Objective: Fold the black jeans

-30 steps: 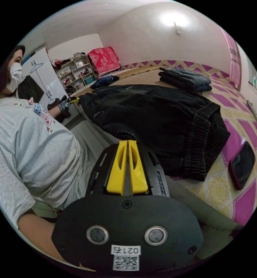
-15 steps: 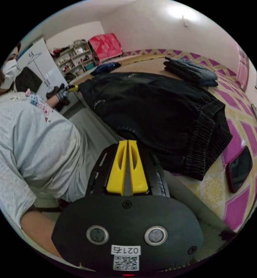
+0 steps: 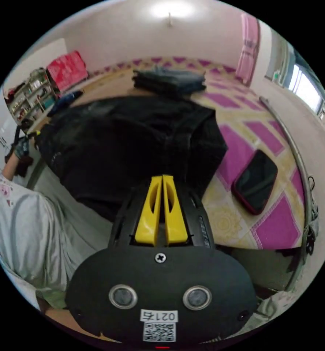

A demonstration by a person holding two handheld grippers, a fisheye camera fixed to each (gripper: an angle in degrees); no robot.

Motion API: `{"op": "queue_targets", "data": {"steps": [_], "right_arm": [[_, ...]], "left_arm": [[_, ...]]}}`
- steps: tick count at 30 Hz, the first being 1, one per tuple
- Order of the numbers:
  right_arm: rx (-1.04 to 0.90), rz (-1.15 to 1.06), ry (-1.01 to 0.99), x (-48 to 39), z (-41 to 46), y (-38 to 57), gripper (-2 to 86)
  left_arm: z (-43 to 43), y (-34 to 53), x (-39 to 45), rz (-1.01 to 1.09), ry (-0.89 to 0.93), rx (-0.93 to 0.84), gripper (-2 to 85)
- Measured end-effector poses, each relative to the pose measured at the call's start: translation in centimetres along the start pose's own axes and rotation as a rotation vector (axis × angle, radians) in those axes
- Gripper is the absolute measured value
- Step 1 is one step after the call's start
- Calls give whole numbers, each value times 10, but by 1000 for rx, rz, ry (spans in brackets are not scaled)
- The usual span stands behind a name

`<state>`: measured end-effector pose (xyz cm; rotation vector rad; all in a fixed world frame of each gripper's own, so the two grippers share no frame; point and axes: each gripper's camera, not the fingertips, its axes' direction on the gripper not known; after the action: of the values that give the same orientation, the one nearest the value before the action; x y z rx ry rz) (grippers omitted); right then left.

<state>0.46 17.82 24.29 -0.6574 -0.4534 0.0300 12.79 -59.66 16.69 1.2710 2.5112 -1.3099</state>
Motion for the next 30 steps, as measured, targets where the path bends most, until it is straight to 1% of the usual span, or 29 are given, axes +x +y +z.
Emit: {"op": "queue_targets", "data": {"steps": [1,2,3,5,6,7,8,9,10,11,12,13,14,16,18,21,26,27,28,30], "right_arm": [[45,8,-10,6,-3,6,-7],[51,34,-43,13,-8,9,-7],[51,41,-52,16,-11,10,-7],[45,67,-35,15,-25,8,-6],[56,82,-25,14,-32,9,-5],[115,123,-16,13,-49,14,-3],[193,195,-45,16,-67,23,-1],[228,244,-67,20,-76,29,1],[279,363,-109,28,-89,44,7],[297,486,-154,35,-94,59,23],[299,537,-177,38,-95,66,31],[294,626,-220,43,-94,79,61],[291,679,-272,45,-90,87,80],[317,739,-353,47,-84,93,89],[348,772,-420,51,-80,92,89],[357,804,-444,58,-78,81,80],[423,840,-506,68,-99,70,72],[415,842,-504,69,-100,68,66],[357,851,-493,72,-96,62,54],[351,872,-508,78,-96,61,52]], "left_arm": [[16,4,-6,-19,-20,-68,-10],[21,8,-9,-24,-7,-80,-10],[18,18,-17,-42,45,-6,-10],[15,30,-28,-98,84,27,-9],[8,38,-28,-112,49,59,-9],[-2,46,-23,-110,-13,107,-9],[-7,50,-20,-109,-34,136,-9],[-17,59,-13,-113,-42,186,-9],[-25,67,-8,-125,-22,226,-8],[-28,71,-6,-141,-11,242,-7],[-33,79,-5,-195,17,273,-5],[-37,89,-7,-268,34,307,-1],[-38,93,-8,-305,34,316,2],[-37,103,-14,-399,60,320,42],[-33,105,-21,-444,87,317,63],[-29,100,-31,-486,117,297,79],[-34,100,-48,-566,196,301,85],[-36,100,-50,-570,203,300,85],[-35,98,-52,-566,214,291,85],[-33,95,-55,-571,232,284,84]]}}
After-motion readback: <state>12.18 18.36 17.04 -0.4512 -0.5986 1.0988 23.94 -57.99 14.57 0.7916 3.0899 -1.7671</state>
